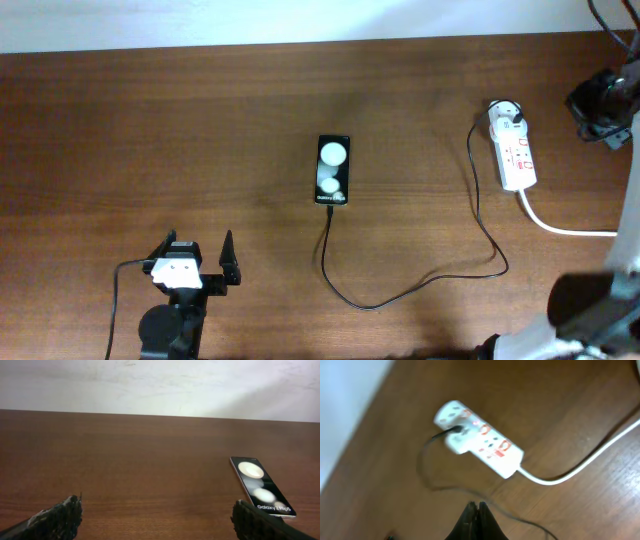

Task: Plug charger to phone and switch on socket
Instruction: 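Lift the right gripper away from the power strip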

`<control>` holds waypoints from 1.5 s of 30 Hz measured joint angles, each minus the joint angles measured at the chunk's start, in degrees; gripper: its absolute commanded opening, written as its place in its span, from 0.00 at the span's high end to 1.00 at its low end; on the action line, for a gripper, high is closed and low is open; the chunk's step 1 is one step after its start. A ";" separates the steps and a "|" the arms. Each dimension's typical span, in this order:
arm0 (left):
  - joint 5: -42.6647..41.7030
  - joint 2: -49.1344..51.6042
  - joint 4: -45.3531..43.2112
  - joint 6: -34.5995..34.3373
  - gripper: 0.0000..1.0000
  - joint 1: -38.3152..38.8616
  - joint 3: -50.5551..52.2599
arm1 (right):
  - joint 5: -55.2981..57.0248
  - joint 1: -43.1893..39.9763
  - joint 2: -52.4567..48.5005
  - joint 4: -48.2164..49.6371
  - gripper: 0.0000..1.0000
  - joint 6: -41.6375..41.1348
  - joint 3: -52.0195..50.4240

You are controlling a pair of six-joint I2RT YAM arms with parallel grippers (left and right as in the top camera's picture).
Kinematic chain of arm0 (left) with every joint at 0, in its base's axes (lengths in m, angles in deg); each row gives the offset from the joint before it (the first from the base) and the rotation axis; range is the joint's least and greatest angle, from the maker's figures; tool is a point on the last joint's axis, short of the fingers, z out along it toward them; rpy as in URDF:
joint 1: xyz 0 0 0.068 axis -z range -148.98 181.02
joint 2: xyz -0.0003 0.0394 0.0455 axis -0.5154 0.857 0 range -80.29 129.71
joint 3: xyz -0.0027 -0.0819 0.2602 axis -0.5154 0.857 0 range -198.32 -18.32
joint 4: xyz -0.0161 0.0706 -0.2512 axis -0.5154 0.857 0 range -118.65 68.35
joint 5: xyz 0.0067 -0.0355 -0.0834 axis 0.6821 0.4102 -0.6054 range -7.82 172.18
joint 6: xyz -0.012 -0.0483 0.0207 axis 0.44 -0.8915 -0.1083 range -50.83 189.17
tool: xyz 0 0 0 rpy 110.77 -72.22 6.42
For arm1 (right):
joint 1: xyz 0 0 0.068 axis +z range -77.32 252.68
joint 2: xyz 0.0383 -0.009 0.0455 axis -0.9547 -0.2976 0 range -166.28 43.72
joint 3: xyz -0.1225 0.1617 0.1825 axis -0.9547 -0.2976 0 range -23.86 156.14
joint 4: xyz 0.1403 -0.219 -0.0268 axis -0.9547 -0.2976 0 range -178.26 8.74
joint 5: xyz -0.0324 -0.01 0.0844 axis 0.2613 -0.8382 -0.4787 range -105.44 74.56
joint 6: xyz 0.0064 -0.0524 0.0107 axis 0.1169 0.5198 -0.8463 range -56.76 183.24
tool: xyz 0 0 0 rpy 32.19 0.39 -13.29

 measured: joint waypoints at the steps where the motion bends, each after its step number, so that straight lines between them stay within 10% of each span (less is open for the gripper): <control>1: 0.00 0.00 0.02 0.00 0.01 0.00 0.00 | -0.74 2.64 5.09 0.24 0.96 0.39 0.00; 9: 0.00 -0.02 0.02 0.00 0.01 0.00 0.00 | -16.15 5.29 33.33 30.18 0.96 0.37 0.22; 15: 0.00 -0.02 0.02 0.00 0.01 0.00 0.00 | -18.56 9.20 43.01 27.91 0.96 2.29 -0.63; 28: 0.00 0.04 0.02 0.00 0.01 0.00 0.00 | -19.82 14.95 84.89 65.02 0.96 4.87 -45.09; 45: -0.17 0.04 -2.38 7.56 0.01 0.00 0.66 | -20.90 14.95 91.67 65.55 0.96 4.90 -46.25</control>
